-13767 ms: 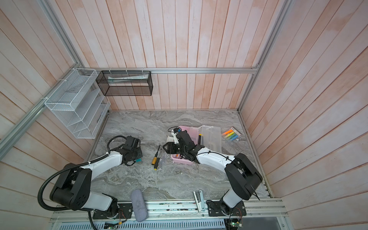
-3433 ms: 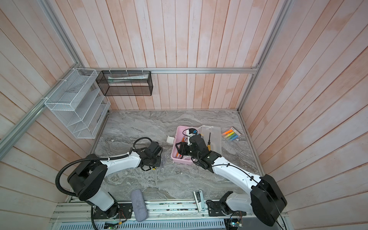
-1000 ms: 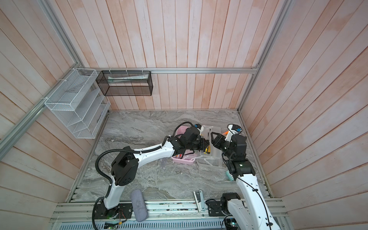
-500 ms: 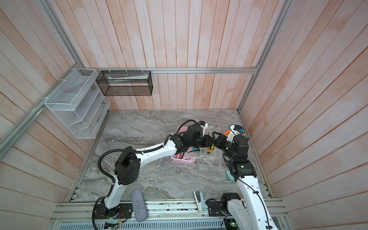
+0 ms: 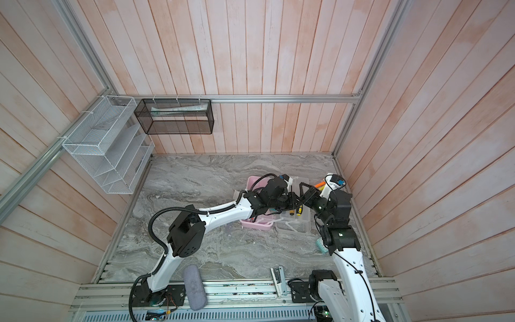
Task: Pack the tool kit
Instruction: 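Lower the black-yellow screwdriver into the compartment and open the left gripper, then move the left gripper back over the clear-handled screwdrivers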
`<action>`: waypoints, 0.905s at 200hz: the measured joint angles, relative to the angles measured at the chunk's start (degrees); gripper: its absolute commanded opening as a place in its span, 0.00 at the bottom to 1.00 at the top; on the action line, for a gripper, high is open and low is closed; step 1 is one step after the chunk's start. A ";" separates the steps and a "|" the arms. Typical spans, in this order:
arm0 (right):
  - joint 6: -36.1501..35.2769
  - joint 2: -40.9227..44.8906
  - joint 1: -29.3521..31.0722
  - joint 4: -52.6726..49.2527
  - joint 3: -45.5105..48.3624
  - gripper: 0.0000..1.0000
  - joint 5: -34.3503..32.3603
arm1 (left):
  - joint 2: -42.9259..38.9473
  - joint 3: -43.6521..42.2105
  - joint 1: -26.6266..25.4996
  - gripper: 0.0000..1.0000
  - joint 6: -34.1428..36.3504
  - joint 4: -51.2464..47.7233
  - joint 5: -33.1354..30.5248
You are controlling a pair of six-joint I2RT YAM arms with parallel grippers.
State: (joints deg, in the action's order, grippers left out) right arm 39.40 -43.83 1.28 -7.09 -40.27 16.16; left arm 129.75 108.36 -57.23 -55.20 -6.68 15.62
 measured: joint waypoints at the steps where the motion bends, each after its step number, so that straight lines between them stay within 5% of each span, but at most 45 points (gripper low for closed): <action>1: 0.00 0.00 0.00 0.00 0.00 0.56 0.00 | 0.00 0.00 0.00 0.22 -0.07 0.00 0.00; 90: -0.04 -0.17 -0.24 0.52 0.26 0.57 0.09 | 0.68 0.46 -0.11 0.34 -0.52 0.09 -0.44; 125: -0.24 -0.98 -0.24 0.63 0.09 0.56 0.48 | -0.26 0.09 -0.22 0.44 4.57 -0.28 -1.81; 181: -1.51 -4.72 5.49 -0.15 -4.42 0.56 0.15 | -24.46 -22.34 3.82 0.52 16.28 -2.10 -10.80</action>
State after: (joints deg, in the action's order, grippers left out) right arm 37.89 -48.56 6.76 -7.25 -44.69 16.32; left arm 105.30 86.02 -53.41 -38.92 -8.78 4.82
